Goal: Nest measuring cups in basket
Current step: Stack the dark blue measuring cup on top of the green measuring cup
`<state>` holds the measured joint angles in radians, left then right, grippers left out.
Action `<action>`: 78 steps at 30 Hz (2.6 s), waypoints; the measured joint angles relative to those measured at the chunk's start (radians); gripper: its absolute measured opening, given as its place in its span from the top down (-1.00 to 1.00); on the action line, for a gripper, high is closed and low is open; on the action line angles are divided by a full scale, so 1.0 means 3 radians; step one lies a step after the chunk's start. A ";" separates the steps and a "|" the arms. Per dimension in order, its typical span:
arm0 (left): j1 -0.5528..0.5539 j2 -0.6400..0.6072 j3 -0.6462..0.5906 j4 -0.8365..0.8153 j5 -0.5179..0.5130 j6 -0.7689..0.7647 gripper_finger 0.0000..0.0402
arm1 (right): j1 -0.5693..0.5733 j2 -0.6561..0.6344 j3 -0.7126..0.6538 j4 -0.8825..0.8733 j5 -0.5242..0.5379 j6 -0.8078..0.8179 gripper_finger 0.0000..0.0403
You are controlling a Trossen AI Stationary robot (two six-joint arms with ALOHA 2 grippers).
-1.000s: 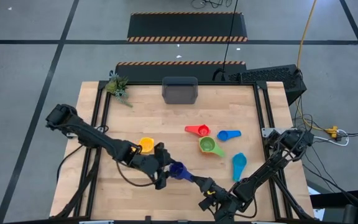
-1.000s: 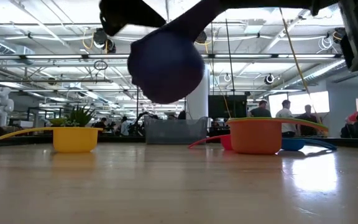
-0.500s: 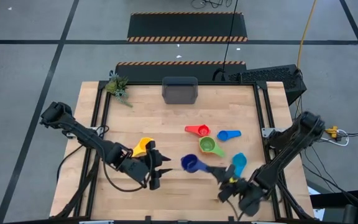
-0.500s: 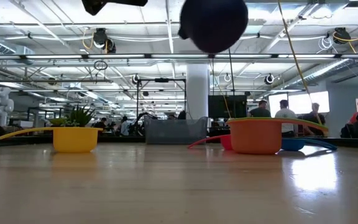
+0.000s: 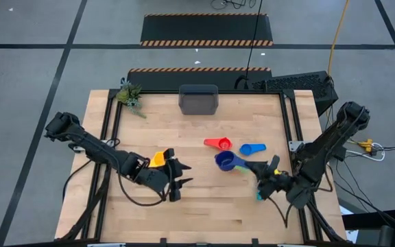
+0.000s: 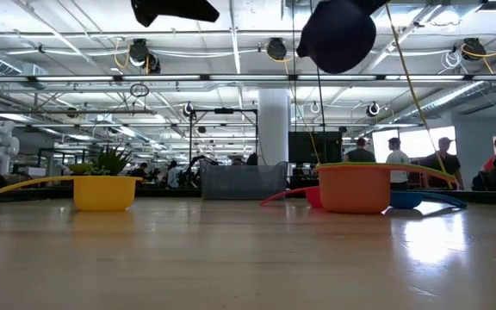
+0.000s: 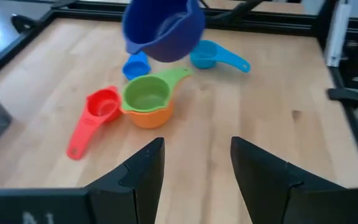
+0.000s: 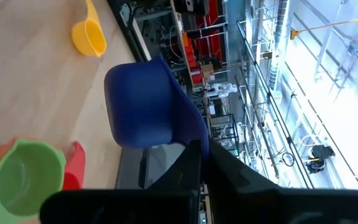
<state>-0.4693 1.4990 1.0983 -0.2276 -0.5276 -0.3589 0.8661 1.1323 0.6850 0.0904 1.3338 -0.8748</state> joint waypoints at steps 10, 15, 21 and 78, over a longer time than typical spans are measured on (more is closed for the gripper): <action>0.0339 0.0000 -0.0001 0.0062 0.0001 0.0029 0.07 | -0.0001 -0.0289 -0.0412 -0.0191 0.0112 0.0008 1.00; 0.0419 0.0000 -0.0001 0.0234 0.0003 0.0039 0.07 | 0.0008 -0.0260 -0.0634 -0.0185 0.0425 0.0257 1.00; 0.0484 0.0000 -0.0002 0.0339 0.0003 0.0061 0.07 | 0.0142 -0.0179 -0.0749 -0.0038 0.0547 0.0319 1.00; 0.0525 0.0000 -0.0002 0.0605 0.0007 0.0077 0.07 | -0.0027 0.0878 -0.1133 0.0935 0.0161 0.0945 1.00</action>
<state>-0.3119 1.4990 1.0977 -0.0460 -0.5255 -0.3359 0.8581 1.3956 0.3450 0.3708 1.3820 -0.5914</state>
